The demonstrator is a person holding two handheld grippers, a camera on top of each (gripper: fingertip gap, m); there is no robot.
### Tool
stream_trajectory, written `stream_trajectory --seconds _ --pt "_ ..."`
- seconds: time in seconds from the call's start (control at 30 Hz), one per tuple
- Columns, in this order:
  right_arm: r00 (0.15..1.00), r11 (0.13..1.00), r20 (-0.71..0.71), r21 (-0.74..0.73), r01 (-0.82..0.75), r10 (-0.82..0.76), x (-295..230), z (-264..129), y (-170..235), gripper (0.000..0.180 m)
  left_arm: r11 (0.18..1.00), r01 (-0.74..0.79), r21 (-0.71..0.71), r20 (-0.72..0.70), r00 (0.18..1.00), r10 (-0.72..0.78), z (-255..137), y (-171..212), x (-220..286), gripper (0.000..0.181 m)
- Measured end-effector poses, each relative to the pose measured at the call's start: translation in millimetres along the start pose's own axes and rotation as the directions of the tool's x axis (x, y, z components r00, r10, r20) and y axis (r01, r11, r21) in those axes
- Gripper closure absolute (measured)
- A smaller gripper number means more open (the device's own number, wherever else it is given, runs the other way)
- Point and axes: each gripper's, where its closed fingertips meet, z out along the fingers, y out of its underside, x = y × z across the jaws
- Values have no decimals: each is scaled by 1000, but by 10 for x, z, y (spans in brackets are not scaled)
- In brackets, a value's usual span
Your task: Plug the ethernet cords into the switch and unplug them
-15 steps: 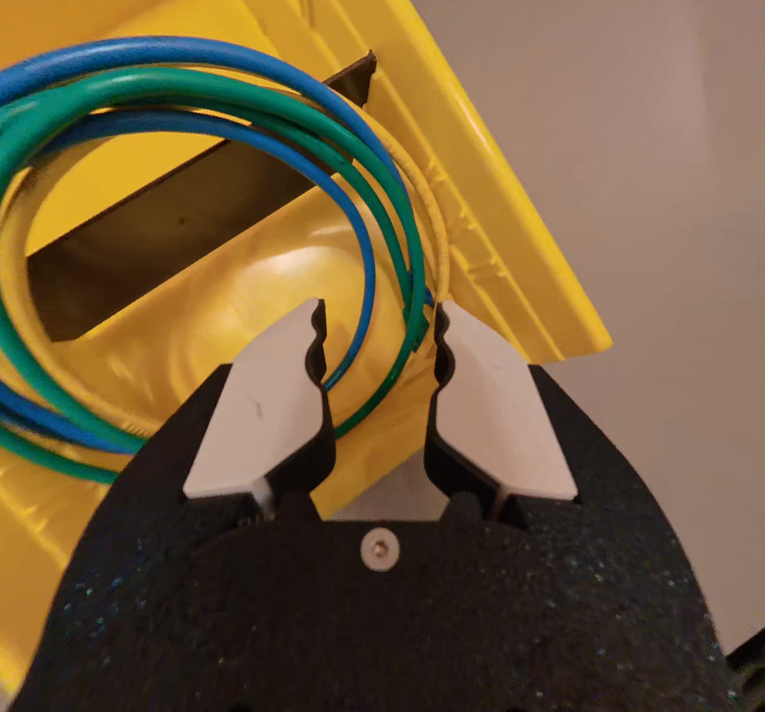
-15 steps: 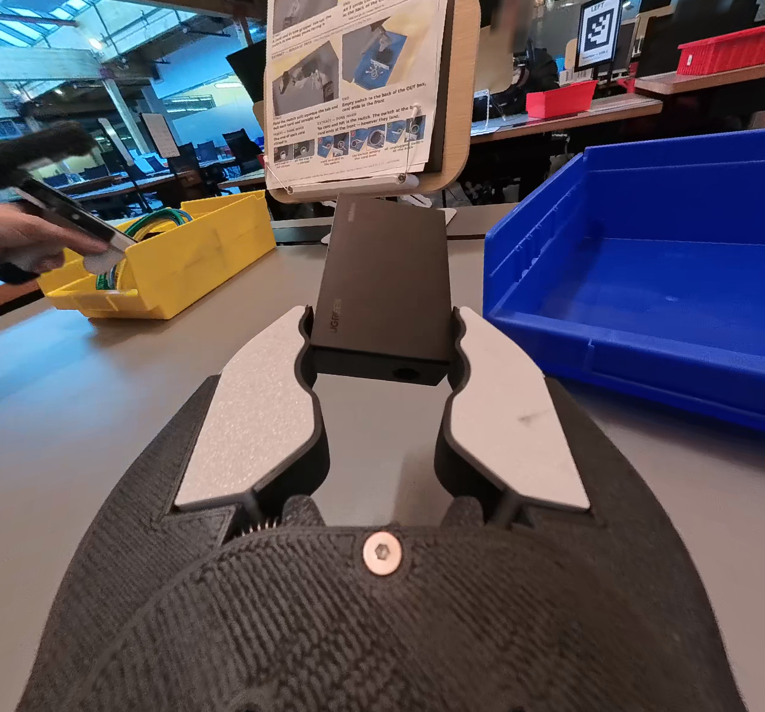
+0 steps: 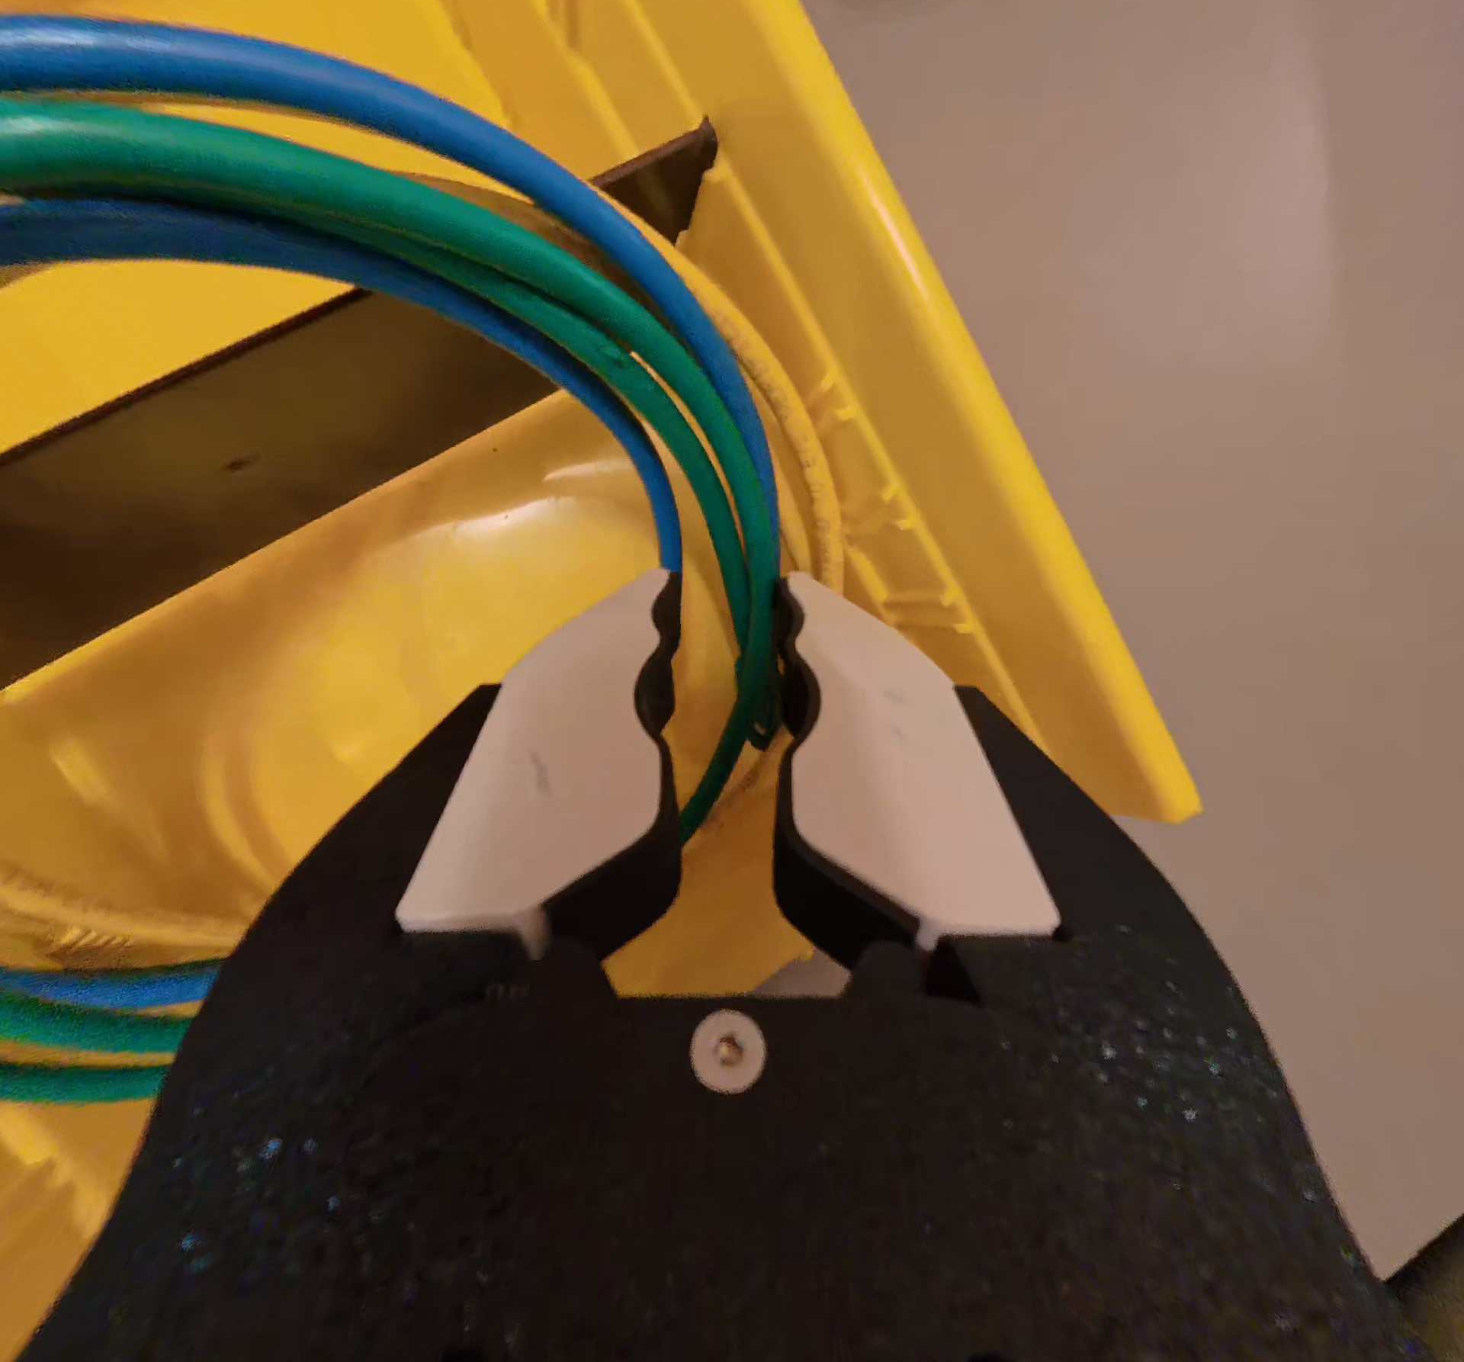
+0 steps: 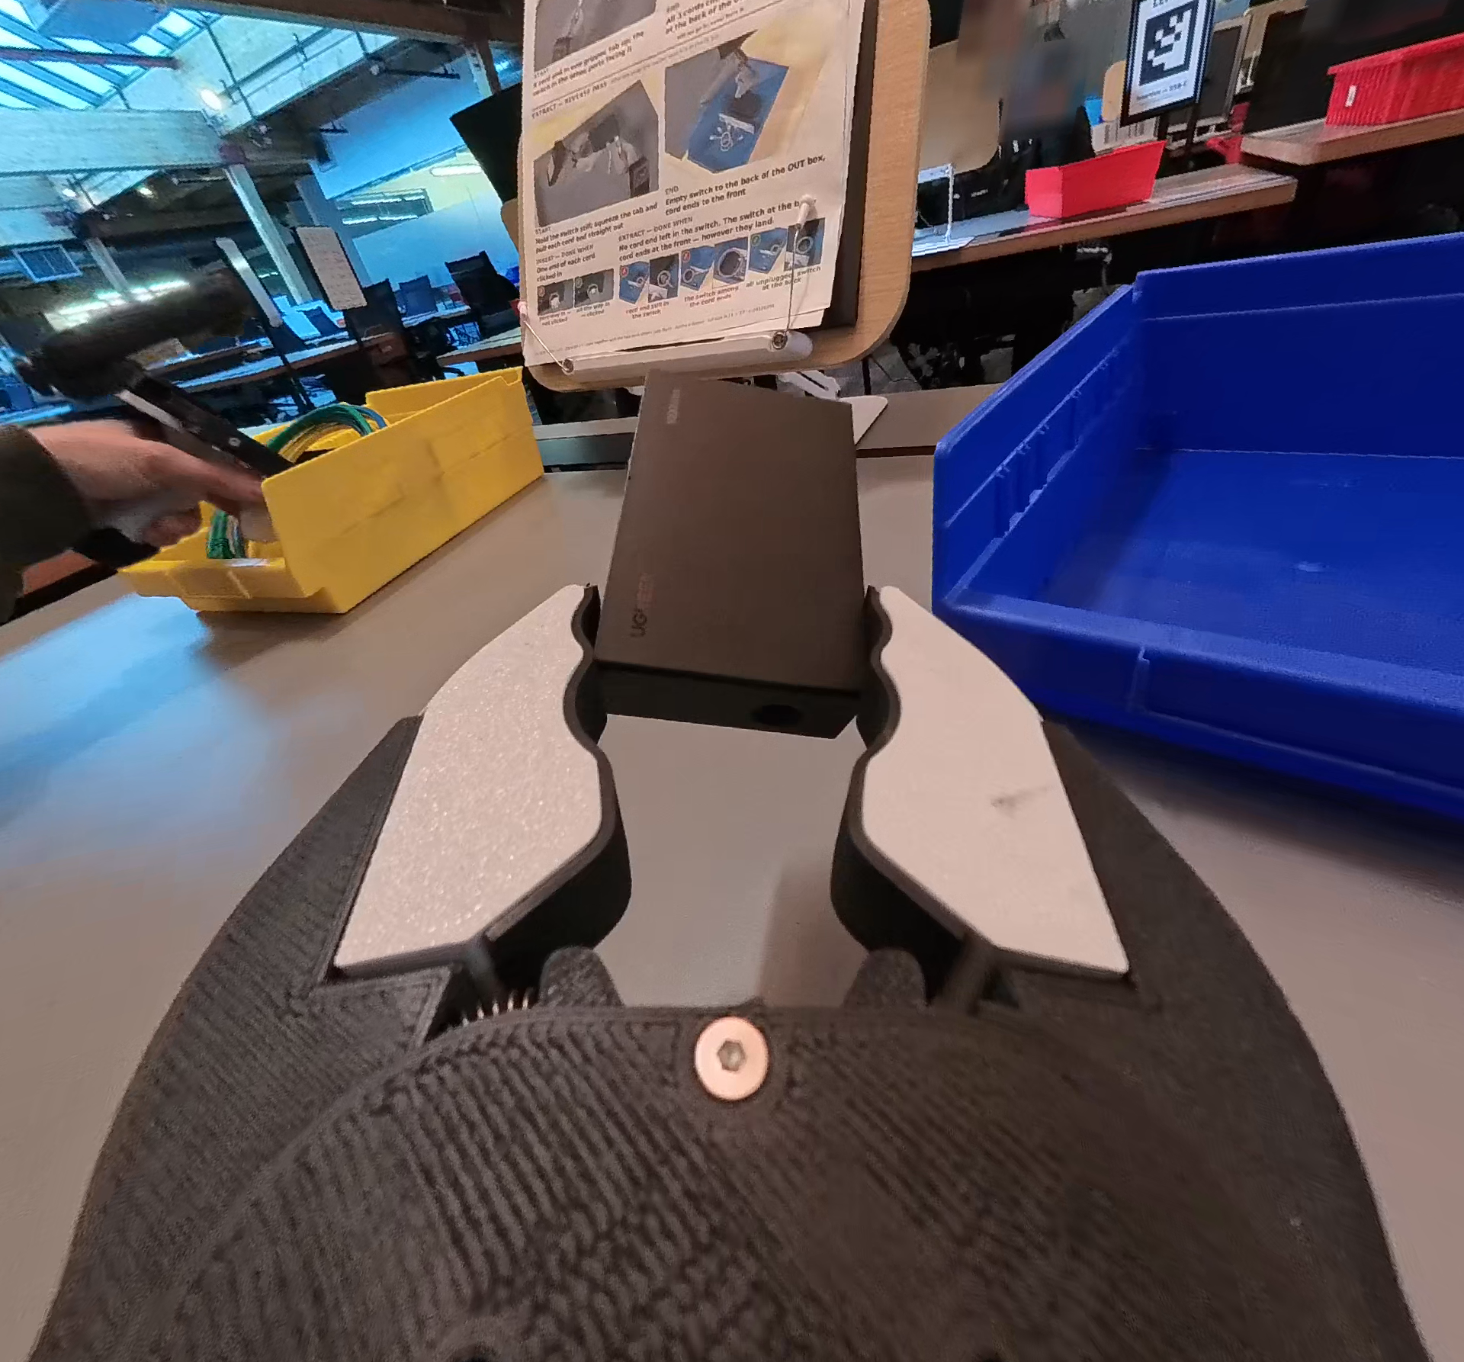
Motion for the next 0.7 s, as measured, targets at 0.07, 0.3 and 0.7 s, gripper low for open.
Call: stream_trajectory --seconds 0.07,0.3,0.7 --pt "1000 1000 3 3 3 -4 -7 -3 -3 117 998 65 0 -80 995 -65 57 17 40 166" --pt "1000 1000 8 -3 17 -17 -28 1 5 117 984 130 124 -202 974 -103 -86 -67 68 170" --pt "999 1000 19 -8 27 -27 -50 5 11 116 939 12 343 -130 991 35 -995 -481 223 175"
